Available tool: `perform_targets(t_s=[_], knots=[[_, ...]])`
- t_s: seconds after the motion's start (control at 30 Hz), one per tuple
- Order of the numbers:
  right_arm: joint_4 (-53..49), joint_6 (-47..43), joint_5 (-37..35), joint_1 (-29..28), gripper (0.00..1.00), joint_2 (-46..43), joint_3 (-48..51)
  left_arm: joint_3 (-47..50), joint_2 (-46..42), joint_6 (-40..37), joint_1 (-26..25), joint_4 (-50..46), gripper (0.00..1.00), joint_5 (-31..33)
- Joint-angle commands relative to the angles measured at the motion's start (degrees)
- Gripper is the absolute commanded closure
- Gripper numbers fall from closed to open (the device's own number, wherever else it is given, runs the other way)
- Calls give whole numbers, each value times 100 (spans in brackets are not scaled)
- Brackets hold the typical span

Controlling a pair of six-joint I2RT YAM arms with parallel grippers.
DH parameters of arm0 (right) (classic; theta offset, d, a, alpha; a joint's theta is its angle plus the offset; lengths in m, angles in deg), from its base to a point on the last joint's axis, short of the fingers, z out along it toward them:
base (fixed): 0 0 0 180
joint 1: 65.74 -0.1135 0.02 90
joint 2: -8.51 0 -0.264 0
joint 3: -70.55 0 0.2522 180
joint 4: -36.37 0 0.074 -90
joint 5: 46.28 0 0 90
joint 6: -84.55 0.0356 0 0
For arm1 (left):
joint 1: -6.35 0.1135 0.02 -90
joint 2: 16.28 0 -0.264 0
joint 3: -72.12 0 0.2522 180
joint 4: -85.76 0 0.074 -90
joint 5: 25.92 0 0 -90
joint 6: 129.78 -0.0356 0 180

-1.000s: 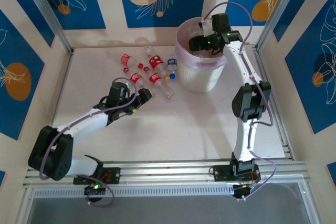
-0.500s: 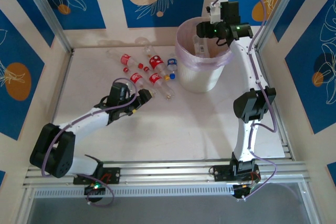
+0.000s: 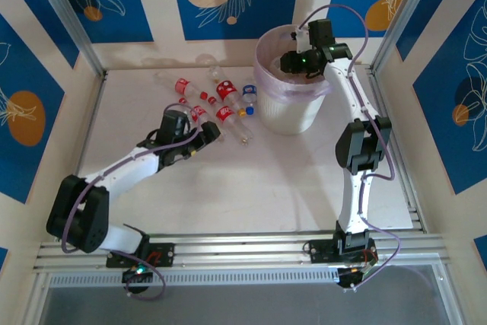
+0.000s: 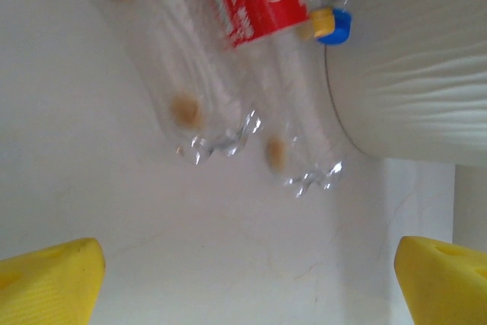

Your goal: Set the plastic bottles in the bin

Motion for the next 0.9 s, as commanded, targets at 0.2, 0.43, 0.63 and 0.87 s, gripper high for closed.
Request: perform_targets(t_s=[0.2, 0.43, 0.63, 0.87], knots=[[-560, 5, 172, 30, 38, -391, -1181, -1246, 879, -426, 382, -706, 4, 1007], [-752, 18, 101, -4, 20, -1428, -530, -2119, 1679, -418, 618, -1003, 3, 1789], [-540, 237, 106, -57, 19, -2633, 984, -2687, 2448, -130, 664, -1049, 6, 2174], [-414, 440, -53, -79, 19, -3756, 2312, -3149, 3187, 487, 771, -812, 14, 2394]])
